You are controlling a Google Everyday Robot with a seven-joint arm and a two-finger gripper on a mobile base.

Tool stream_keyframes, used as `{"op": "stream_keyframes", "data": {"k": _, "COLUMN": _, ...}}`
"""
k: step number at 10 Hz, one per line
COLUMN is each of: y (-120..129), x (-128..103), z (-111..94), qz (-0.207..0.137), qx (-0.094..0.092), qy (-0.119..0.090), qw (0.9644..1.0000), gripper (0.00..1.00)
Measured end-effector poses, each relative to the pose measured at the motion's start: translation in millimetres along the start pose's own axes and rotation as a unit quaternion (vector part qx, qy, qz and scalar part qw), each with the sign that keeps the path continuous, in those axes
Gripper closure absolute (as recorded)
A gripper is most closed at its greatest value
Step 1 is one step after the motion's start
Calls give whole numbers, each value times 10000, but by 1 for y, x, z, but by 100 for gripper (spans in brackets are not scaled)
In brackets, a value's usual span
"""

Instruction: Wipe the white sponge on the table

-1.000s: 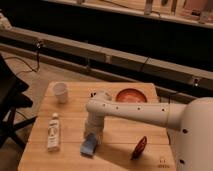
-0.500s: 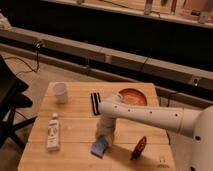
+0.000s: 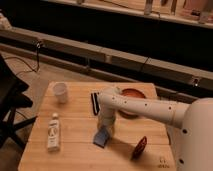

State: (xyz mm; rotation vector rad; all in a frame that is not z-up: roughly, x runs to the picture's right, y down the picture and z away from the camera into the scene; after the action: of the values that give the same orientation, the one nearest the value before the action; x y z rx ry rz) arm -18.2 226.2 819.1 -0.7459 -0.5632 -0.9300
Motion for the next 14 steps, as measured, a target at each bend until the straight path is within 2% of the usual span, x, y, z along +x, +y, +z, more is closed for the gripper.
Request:
{"op": "stream_keyframes", "data": {"k": 2, "y": -25, "x": -17, "z": 7, "qz": -354, "qx": -28, "qy": -66, "qw": 9993, "gripper": 100}}
{"op": "stream_keyframes", "data": {"k": 3, "y": -33, "x": -26, "z": 17, "qz": -504, "qx": -47, "qy": -181, "qw": 9986, "gripper": 100}}
{"op": "stream_keyframes", "data": {"k": 5, "y": -33, "x": -36, "z": 28, "qz": -483, "qx": 8, "qy": -349, "qw": 9982, "gripper": 100}}
{"op": "stream_keyframes", "data": {"k": 9, "y": -28, "x": -39, "z": 25, "qz": -482, "qx": -39, "qy": -345, "qw": 9982, "gripper": 100}}
{"op": "stream_keyframes", "data": {"k": 11, "y": -3, "x": -42, "z": 20, "qz": -129, "qx": -23, "qy": -278, "qw": 9995, "gripper": 100}}
{"op": "stream_keyframes", "data": {"k": 14, "y": 62, "x": -31, "z": 8, "qz": 571, "qx": 70, "qy": -169, "qw": 9982, "gripper": 100}}
